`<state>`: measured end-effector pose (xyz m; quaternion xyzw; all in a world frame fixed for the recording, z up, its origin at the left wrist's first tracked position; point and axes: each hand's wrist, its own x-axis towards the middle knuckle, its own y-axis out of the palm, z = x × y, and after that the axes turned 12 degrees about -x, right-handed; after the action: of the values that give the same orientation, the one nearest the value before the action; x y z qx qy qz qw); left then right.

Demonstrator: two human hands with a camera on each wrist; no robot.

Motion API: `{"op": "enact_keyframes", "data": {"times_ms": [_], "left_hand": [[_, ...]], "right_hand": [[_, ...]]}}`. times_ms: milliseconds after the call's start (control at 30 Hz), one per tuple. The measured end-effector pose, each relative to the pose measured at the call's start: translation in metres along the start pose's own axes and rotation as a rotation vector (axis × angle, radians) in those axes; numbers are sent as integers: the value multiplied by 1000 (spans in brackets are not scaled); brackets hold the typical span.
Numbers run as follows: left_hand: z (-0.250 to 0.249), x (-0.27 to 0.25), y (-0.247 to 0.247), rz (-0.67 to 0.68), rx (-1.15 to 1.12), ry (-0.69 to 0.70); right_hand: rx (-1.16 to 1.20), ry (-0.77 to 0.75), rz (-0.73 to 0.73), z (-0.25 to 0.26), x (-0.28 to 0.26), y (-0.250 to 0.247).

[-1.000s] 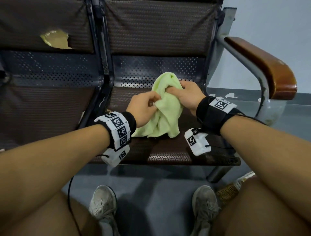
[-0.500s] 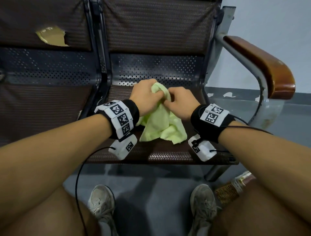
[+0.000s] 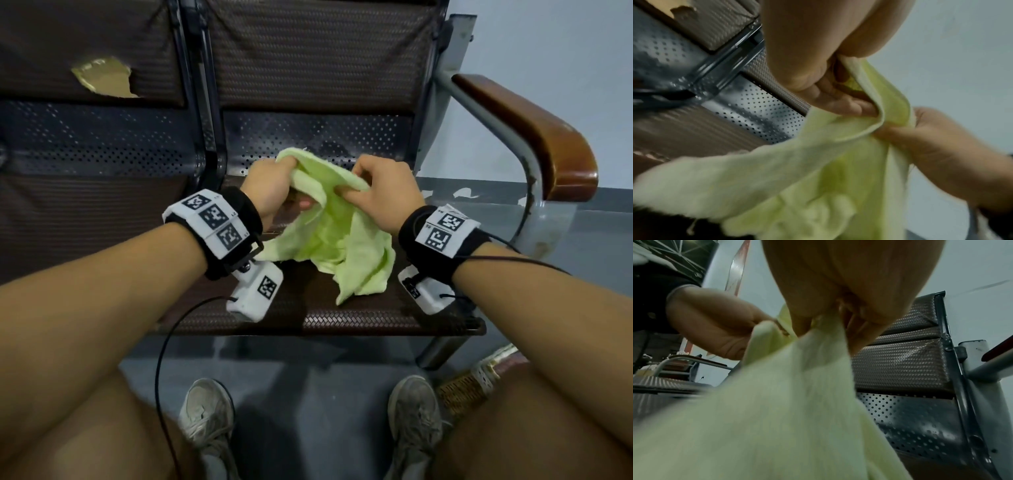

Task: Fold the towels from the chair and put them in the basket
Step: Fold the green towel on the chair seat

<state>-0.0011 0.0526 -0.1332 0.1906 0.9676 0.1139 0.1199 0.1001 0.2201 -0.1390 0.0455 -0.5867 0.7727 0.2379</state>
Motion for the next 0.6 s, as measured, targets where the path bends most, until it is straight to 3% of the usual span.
{"op": "enact_keyframes", "data": {"times_ms": [133, 233, 400, 500, 600], "left_hand": [[-7, 0, 6, -2, -8, 98], [-4, 2, 0, -9, 109, 126], [2, -3, 1, 149, 269, 62], [-2, -3, 4, 50, 152, 88], [-9, -5, 6, -20, 15, 99]], "right_hand": [[22, -91, -95, 4, 1, -4], [102, -185, -56, 7, -4, -6], [178, -237, 77, 8, -12, -3], [68, -281, 175, 4, -13, -2], [-186, -251, 393, -2, -13, 1]]}}
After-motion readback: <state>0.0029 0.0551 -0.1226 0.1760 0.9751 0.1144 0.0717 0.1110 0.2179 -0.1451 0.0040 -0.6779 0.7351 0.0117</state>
